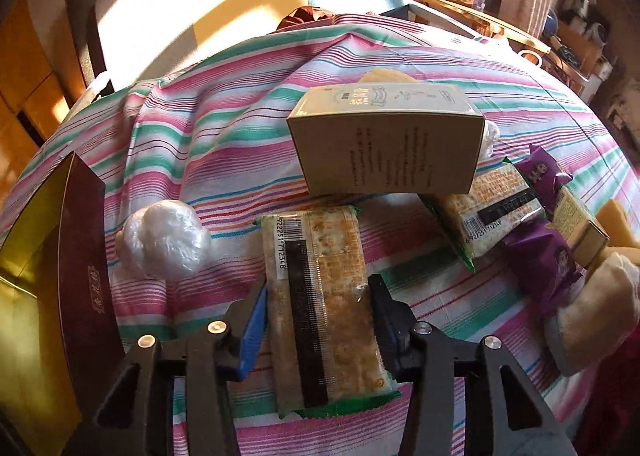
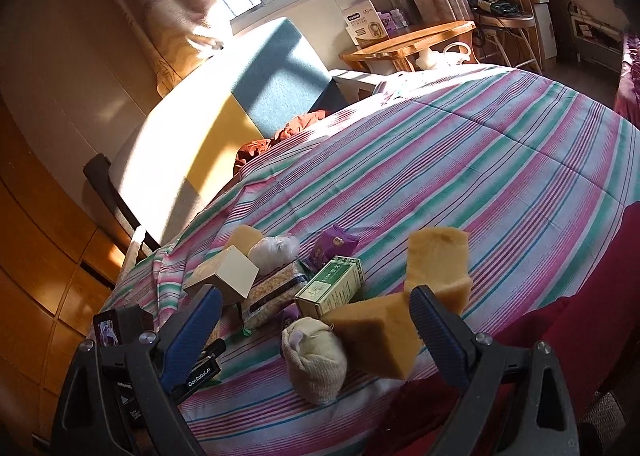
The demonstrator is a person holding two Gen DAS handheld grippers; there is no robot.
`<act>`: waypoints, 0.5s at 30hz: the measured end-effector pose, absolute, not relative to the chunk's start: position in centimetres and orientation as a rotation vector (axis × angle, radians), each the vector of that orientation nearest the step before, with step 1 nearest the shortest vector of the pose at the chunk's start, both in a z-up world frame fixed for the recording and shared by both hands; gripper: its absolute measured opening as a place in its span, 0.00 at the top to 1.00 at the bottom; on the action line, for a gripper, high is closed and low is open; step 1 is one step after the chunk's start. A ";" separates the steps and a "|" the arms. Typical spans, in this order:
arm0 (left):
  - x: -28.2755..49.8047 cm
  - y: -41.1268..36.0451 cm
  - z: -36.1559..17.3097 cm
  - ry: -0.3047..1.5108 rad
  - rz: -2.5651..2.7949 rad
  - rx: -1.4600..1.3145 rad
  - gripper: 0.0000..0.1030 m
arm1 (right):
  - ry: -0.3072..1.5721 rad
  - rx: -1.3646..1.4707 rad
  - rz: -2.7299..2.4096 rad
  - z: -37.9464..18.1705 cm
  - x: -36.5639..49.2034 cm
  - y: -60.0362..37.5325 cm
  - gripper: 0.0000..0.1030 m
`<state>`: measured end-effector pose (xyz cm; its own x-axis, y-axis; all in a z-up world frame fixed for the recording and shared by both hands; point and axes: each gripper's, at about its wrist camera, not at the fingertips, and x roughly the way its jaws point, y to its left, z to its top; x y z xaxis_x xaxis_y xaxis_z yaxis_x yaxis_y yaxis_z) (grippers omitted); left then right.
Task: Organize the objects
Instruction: 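Reach the left tool to the cracker packet and grasp it, then place the cracker packet in the gold tray with the left tool while the right tool holds a sponge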
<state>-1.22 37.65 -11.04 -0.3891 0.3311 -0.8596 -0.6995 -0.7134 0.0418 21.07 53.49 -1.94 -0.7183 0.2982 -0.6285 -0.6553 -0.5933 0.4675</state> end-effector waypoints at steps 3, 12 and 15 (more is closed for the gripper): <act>-0.8 37.2 -10.9 0.544 2.108 -1.173 0.53 | 0.929 -0.720 2.257 -1.7 21.1 54.3 0.08; 1.9 36.1 -10.1 0.555 2.057 -1.091 0.54 | 0.880 -1.101 1.927 -3.9 19.0 61.1 0.22; 2.9 35.6 -9.1 0.549 2.046 -1.045 0.53 | 0.898 -1.202 1.870 -5.6 17.9 62.4 0.26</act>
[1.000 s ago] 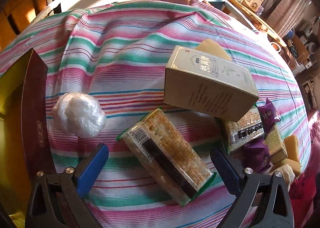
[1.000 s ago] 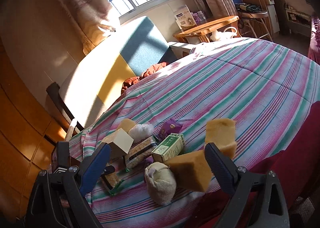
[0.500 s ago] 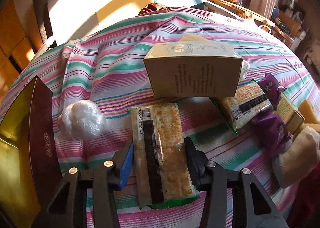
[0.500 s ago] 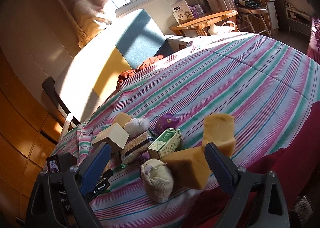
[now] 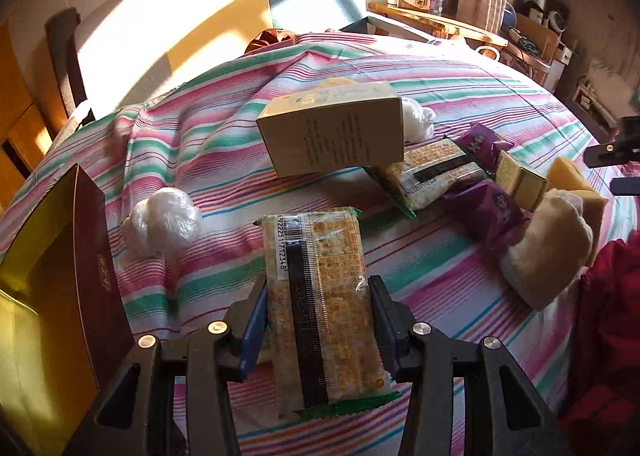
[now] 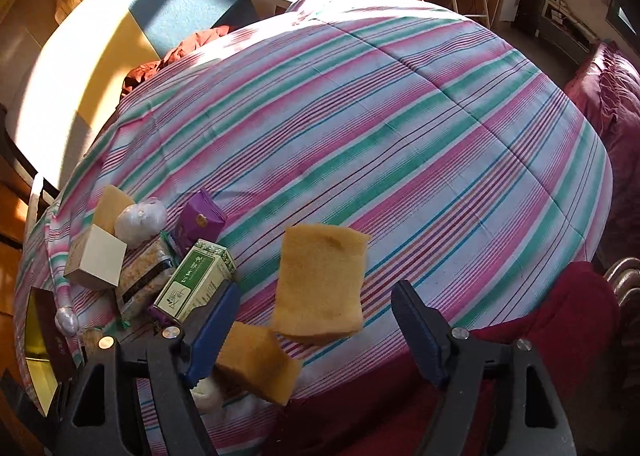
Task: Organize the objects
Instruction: 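Place the cracker packet in the gold tray with the left tool while the right tool holds a sponge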
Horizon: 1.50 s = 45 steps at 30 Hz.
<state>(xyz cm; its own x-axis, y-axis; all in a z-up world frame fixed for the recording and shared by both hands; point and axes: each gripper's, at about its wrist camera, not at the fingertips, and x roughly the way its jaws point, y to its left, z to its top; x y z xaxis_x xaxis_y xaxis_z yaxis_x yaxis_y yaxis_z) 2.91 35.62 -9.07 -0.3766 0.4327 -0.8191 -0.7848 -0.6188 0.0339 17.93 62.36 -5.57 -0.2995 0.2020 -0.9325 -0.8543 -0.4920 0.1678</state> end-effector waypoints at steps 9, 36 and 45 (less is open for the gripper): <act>4.7 32.5 -5.4 0.450 2.033 -0.955 0.53 | 0.887 -1.385 1.782 -8.9 16.1 63.2 0.51; -20.6 6.1 -6.8 0.180 2.546 -1.390 0.53 | 0.701 -1.376 1.833 -7.4 15.3 60.9 0.54; -22.3 6.6 -8.5 0.218 2.546 -1.437 0.53 | 0.695 -1.387 1.828 -7.5 15.2 60.9 0.54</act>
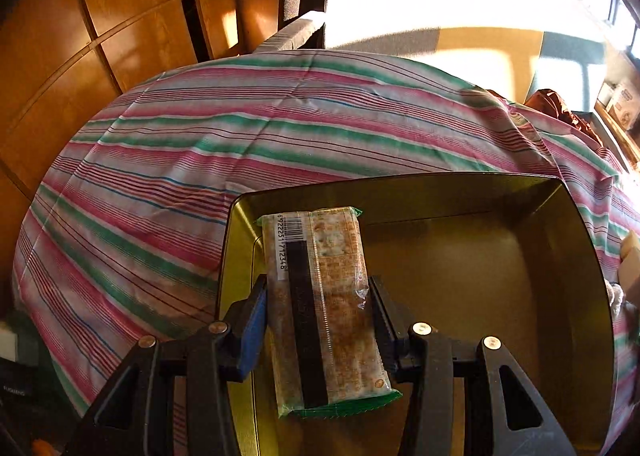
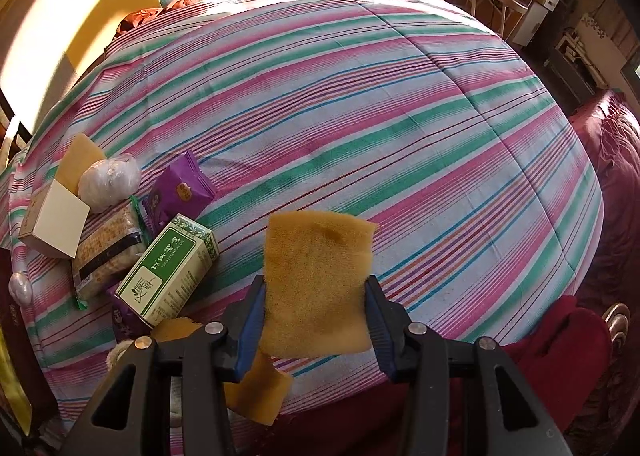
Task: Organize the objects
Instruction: 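Place the cracker packet in the gold tray with the left tool while the right tool holds a sponge, then carry the yellow sponge into the gold tray beside the cracker packet and release it with the right tool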
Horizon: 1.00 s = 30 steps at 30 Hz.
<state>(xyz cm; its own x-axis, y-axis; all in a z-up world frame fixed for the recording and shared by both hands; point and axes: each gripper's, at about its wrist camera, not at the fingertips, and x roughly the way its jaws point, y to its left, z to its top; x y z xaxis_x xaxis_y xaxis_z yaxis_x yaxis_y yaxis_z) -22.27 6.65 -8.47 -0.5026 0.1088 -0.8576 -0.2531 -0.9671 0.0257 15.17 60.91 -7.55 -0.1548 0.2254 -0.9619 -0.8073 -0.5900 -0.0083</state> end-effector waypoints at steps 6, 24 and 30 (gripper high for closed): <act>-23.0 6.6 -9.7 0.244 2.550 -1.474 0.53 | 0.689 -1.393 1.824 -7.7 15.0 60.9 0.54; -17.3 6.3 -4.0 0.130 2.643 -1.187 0.41 | 0.581 -1.277 1.859 -6.0 15.3 60.2 0.55; -10.7 7.3 -2.7 0.102 2.554 -1.117 0.41 | 0.555 -1.188 1.934 -4.7 15.8 59.6 0.55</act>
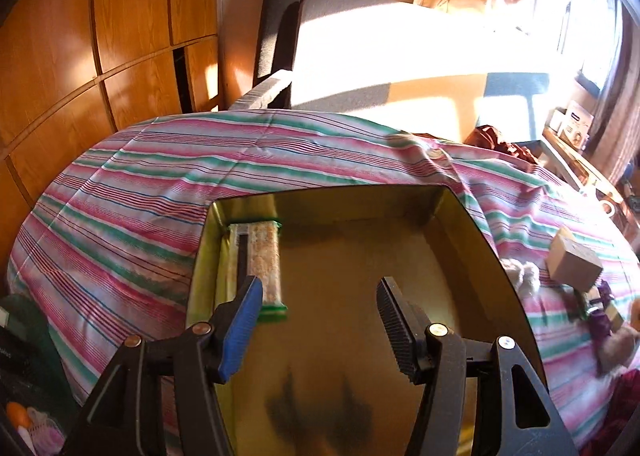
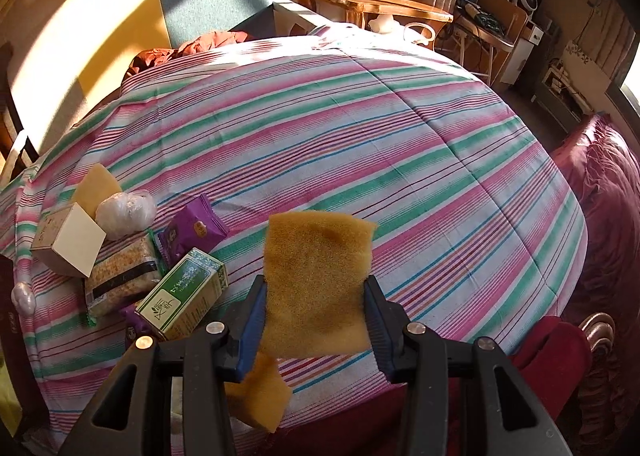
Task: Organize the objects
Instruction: 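Carry the yellow sponge into the gold tray beside the cracker packet and release it with the right tool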
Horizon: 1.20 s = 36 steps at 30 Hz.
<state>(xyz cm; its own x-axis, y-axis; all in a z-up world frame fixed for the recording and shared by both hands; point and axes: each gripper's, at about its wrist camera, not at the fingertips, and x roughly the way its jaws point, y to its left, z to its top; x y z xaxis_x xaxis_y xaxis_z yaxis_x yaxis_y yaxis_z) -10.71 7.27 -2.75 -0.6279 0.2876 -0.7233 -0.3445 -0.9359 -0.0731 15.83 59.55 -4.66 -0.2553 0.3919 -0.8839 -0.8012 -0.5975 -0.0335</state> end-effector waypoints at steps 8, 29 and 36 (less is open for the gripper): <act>-4.8 9.1 -2.7 0.141 2.462 -1.090 0.41 | 0.351 -1.027 2.013 -0.8 15.4 55.9 0.55; -1.9 3.4 -2.5 0.054 2.581 -1.120 0.41 | 0.006 -1.113 2.689 3.1 0.3 26.7 0.55; -1.7 0.2 -2.7 0.000 2.650 -1.139 0.41 | -0.047 -1.157 2.816 2.7 -2.1 20.0 0.55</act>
<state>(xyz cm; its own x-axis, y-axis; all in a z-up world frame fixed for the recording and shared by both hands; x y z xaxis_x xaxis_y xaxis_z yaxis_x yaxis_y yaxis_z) -1.70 0.20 -2.66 -0.6603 0.2341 -0.7136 -0.2341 -0.9670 -0.1006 -2.06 20.00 2.74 -0.7074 0.1012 -0.6996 -0.0778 -0.9948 -0.0653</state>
